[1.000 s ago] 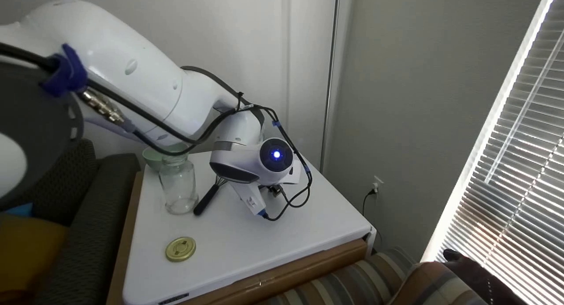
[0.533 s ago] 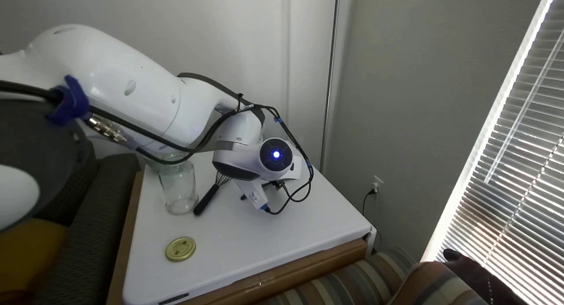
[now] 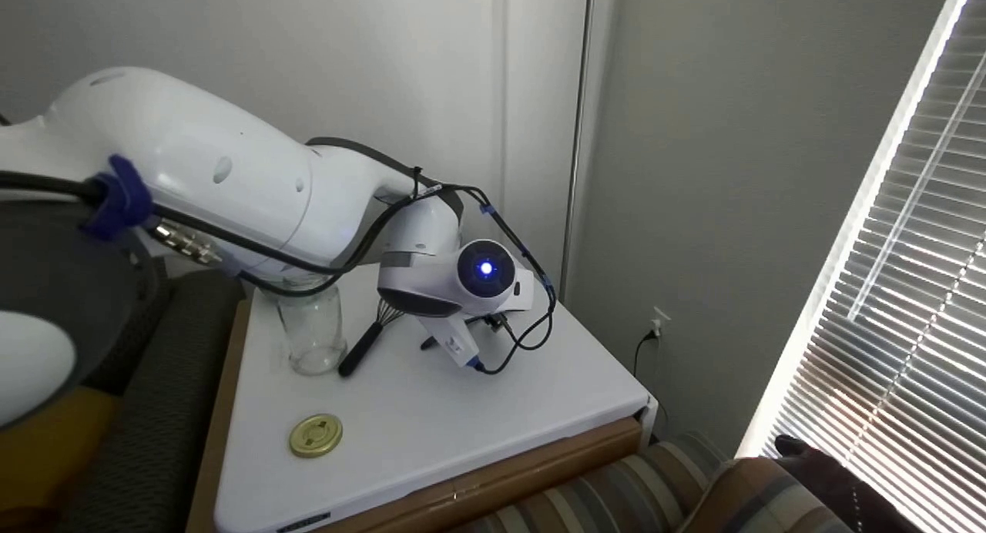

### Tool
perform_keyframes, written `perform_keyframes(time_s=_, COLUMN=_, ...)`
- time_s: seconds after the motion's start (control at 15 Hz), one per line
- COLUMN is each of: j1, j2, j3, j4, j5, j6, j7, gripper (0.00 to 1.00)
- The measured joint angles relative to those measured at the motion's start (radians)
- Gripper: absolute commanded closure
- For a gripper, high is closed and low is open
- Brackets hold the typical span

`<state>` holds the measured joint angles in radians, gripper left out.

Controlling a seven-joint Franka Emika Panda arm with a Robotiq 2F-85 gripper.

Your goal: Get the black spoon and put it in the colourless glass

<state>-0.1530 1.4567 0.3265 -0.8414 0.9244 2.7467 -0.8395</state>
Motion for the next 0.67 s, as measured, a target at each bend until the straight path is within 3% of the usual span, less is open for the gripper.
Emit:
perform_keyframes(time_s=0.27, j1=0.018, j2=0.006, j3=-0.036, j4=0.004, j5=-0.017, j6=0.004, j7=0.004, gripper=0.01)
perform_keyframes(time_s=0.53, j1=0.039, j2=0.005, j3=-0.064, j4=0.008, j5=-0.02, j6=0.009, j7=0.004, gripper=0.36)
perform_keyframes(time_s=0.67, j1=0.051, j2=0.005, j3=-0.084, j4=0.012, j5=-0.024, j6=0.011, j7=0.006, gripper=0.45)
